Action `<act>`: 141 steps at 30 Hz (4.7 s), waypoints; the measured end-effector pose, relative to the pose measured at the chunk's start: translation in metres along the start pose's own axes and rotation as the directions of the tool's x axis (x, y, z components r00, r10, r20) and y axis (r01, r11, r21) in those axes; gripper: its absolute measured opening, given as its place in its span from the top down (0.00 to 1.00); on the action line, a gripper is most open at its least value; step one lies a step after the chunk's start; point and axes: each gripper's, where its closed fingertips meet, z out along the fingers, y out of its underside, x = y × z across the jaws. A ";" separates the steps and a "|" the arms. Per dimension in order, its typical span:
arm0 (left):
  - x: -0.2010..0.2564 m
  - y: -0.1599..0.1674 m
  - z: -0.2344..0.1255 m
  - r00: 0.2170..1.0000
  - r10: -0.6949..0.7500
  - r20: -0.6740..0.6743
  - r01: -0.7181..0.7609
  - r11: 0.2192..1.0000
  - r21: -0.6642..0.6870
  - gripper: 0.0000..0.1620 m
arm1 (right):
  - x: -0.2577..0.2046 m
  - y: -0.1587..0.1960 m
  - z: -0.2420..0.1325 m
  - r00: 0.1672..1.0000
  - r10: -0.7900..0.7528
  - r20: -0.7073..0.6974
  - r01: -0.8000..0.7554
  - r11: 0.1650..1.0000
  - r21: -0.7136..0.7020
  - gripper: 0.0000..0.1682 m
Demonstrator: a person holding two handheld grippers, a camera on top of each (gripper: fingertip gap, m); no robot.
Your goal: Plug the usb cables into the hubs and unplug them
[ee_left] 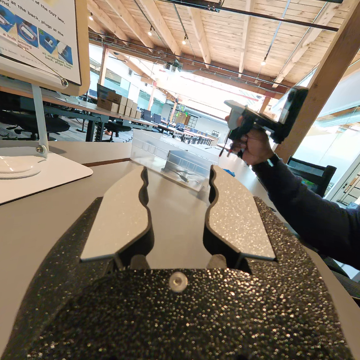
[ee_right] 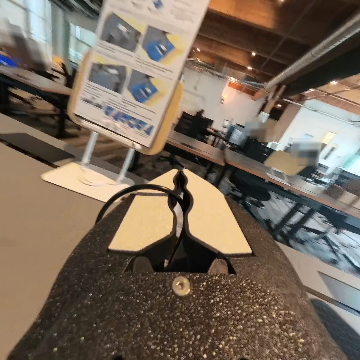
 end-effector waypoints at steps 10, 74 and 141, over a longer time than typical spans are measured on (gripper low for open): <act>0.000 0.002 0.001 0.999 -0.026 -0.023 0.026 1.000 -0.011 0.65 | 0.081 0.119 0.013 0.984 -0.042 -0.170 -0.014 0.949 -0.314 1.00; 0.004 0.005 0.003 0.999 -0.015 -0.041 0.013 0.999 -0.034 0.68 | 0.001 0.237 -0.009 0.958 0.107 0.266 0.182 0.490 -0.853 0.99; -0.169 -0.022 -0.410 0.719 0.397 0.571 0.495 0.285 -0.821 0.91 | -0.321 0.129 -0.061 0.556 0.037 0.830 0.316 0.915 -0.252 0.84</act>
